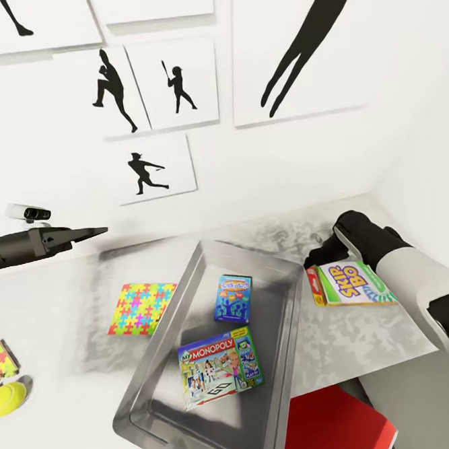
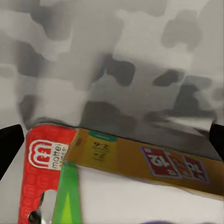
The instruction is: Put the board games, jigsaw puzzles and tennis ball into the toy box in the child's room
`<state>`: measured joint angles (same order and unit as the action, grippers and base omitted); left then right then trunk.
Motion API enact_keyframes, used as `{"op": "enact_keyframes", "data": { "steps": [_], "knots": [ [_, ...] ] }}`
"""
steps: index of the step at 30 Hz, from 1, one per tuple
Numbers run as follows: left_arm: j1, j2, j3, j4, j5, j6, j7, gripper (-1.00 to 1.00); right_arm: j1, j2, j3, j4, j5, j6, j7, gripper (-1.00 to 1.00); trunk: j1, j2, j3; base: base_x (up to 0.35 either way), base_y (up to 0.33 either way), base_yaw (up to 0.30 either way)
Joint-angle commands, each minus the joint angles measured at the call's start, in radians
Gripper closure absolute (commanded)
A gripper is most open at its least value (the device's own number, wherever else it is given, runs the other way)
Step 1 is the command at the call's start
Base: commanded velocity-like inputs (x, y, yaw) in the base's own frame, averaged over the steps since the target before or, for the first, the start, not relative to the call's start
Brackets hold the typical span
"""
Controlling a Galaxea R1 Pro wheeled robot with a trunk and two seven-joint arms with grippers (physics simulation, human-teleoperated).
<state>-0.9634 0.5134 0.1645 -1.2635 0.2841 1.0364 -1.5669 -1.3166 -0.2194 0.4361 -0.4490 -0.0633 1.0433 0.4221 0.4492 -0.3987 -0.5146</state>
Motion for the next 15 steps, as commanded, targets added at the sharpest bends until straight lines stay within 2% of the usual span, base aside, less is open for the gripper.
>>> {"op": "enact_keyframes", "data": {
  "steps": [1, 15],
  "knots": [
    [0.0, 0.0, 0.0, 0.0, -0.001, 0.011, -0.004, -1.0, 0.0, 0.0, 0.009, 0.053, -0.005, 0.004, 0.0, -1.0, 0.001, -0.001, -0.001, 0.0, 0.0, 0.0],
    [-0.001, 0.001, -0.001, 0.001, -0.002, 0.011, -0.004, -1.0, 0.003, 0.002, 0.008, 0.055, -0.006, 0.004, 0.001, -1.0, 0.001, -0.001, 0.004, 0.0, 0.0, 0.0]
  ]
}}
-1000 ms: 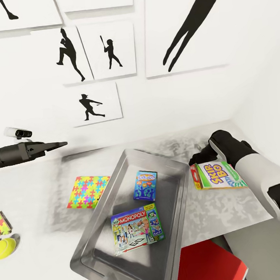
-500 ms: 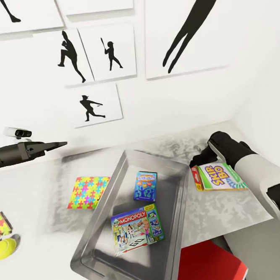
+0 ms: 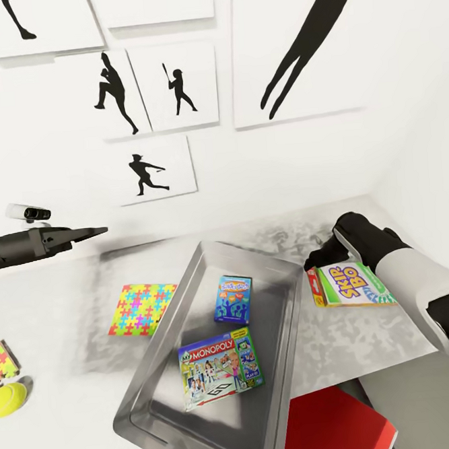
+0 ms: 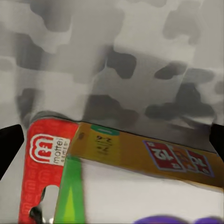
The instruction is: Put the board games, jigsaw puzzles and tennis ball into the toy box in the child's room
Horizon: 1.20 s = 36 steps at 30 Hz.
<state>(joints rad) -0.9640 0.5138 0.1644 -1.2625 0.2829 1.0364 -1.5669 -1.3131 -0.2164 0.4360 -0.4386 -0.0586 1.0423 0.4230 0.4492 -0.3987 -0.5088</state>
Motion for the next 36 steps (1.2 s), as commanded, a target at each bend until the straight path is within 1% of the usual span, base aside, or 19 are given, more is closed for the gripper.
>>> {"op": "enact_keyframes", "data": {
  "steps": [1, 8, 14, 27, 36],
  "knots": [
    [0.0, 0.001, -0.001, 0.0, -0.001, 0.011, -0.004, -1.0, 0.0, -0.001, 0.008, 0.044, -0.011, 0.005, 0.0, -1.0, 0.001, -0.001, -0.001, 0.0, 0.0, 0.0],
    [0.0, 0.0, 0.0, 0.0, -0.001, 0.011, -0.004, -1.0, 0.0, -0.001, 0.007, 0.044, -0.01, 0.005, 0.0, -1.0, 0.001, -0.001, 0.0, 0.0, 0.0, 0.0],
    [0.0, 0.001, 0.0, 0.0, -0.002, 0.011, -0.004, -1.0, 0.001, -0.001, 0.007, 0.046, -0.011, 0.005, 0.0, -1.0, 0.001, -0.001, 0.006, 0.0, 0.0, -0.05],
    [-0.001, 0.0, 0.0, 0.0, -0.002, 0.011, -0.004, -1.0, 0.023, -0.003, 0.006, 0.052, -0.01, 0.005, 0.0, -1.0, 0.001, -0.001, 0.008, 0.0, 0.0, -0.005],
    [-0.001, 0.0, 0.0, 0.0, -0.002, 0.011, -0.004, -1.0, 0.032, -0.003, 0.006, 0.052, -0.01, 0.005, 0.001, -1.0, 0.001, -0.001, 0.02, 0.0, 0.0, -0.057]
  ]
}}
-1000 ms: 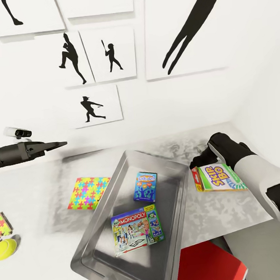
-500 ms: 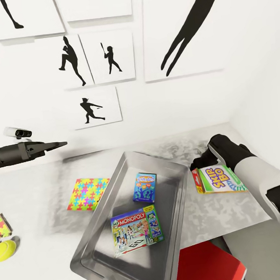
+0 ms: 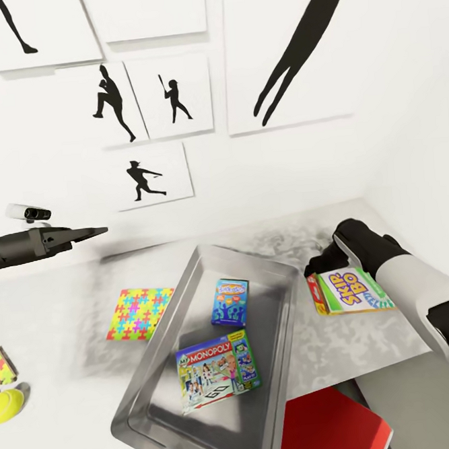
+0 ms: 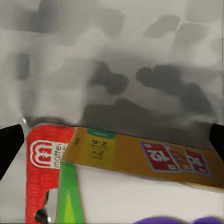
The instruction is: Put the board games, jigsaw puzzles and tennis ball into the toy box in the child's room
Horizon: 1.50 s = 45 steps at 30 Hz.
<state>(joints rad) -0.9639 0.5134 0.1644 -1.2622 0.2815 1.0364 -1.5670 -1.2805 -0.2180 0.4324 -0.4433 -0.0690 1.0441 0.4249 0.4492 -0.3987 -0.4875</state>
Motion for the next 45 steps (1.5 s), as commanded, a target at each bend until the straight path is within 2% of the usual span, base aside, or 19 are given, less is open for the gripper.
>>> {"op": "enact_keyframes", "data": {
  "steps": [1, 18, 38, 45],
  "knots": [
    [-0.001, 0.001, 0.0, 0.0, 0.0, 0.011, -0.004, -1.0, 0.0, -0.001, 0.009, 0.057, 0.001, 0.003, -0.001, -1.0, 0.001, -0.001, 0.0, 0.0, 0.0, -0.074],
    [-0.001, 0.001, 0.0, 0.0, -0.001, 0.011, -0.004, -1.0, 0.001, -0.001, 0.011, 0.057, 0.0, 0.003, -0.001, -1.0, 0.001, -0.001, 0.01, 0.0, 0.0, -0.025],
    [-0.001, 0.002, 0.0, 0.001, -0.001, 0.011, -0.004, -1.0, 0.006, 0.004, 0.011, 0.058, 0.0, 0.003, -0.001, -1.0, 0.001, -0.001, 0.041, 0.0, 0.0, 0.0],
    [-0.001, 0.001, 0.0, 0.001, -0.001, 0.011, -0.004, -1.0, 0.01, 0.0, 0.01, 0.058, 0.0, 0.003, 0.0, -1.0, 0.001, -0.001, 0.044, 0.0, 0.0, 0.0]
  ]
}}
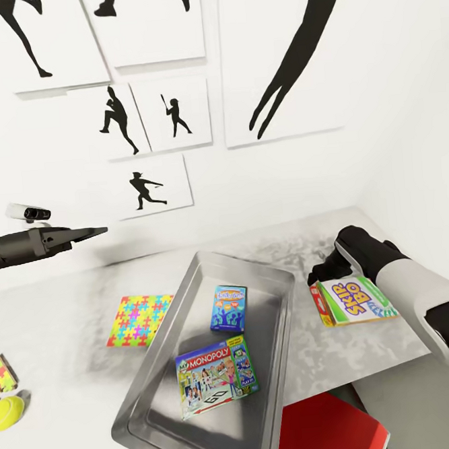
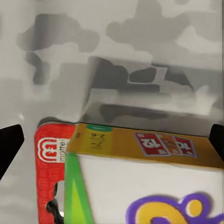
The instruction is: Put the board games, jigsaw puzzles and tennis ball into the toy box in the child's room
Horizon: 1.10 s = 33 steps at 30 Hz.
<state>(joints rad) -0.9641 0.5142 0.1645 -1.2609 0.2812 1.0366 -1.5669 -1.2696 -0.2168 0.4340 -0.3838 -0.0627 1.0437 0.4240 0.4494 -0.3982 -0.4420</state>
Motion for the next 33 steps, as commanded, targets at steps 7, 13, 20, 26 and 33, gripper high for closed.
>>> {"op": "enact_keyframes", "data": {
  "steps": [7, 13, 20, 26, 33],
  "knots": [
    [-0.001, 0.001, 0.0, 0.0, 0.0, 0.011, -0.004, -1.0, 0.016, -0.001, 0.008, -0.001, -0.006, 0.004, 0.001, -1.0, 0.001, -0.002, 0.003, 0.0, 0.0, 0.0],
    [-0.001, 0.004, 0.0, 0.0, 0.0, 0.011, -0.004, -1.0, 0.028, -0.002, 0.008, -0.001, -0.006, 0.004, 0.001, -1.0, 0.001, -0.002, 0.012, 0.0, 0.0, 0.0],
    [-0.001, 0.004, 0.0, 0.001, 0.0, 0.011, -0.004, -1.0, 0.05, -0.003, 0.007, -0.002, -0.007, 0.004, 0.001, -1.0, 0.001, -0.002, 0.023, 0.0, 0.0, 0.0],
    [0.0, 0.004, 0.0, 0.002, 0.001, 0.011, -0.004, -1.0, 0.064, -0.004, 0.006, -0.001, -0.008, 0.004, 0.001, -1.0, 0.001, -0.002, 0.033, 0.0, 0.0, 0.0],
    [-0.001, 0.006, 0.0, 0.002, 0.001, 0.011, -0.004, -1.0, 0.082, -0.004, 0.006, -0.001, -0.008, 0.004, 0.001, -1.0, 0.001, -0.002, 0.041, 0.0, 0.0, 0.0]
  ]
}}
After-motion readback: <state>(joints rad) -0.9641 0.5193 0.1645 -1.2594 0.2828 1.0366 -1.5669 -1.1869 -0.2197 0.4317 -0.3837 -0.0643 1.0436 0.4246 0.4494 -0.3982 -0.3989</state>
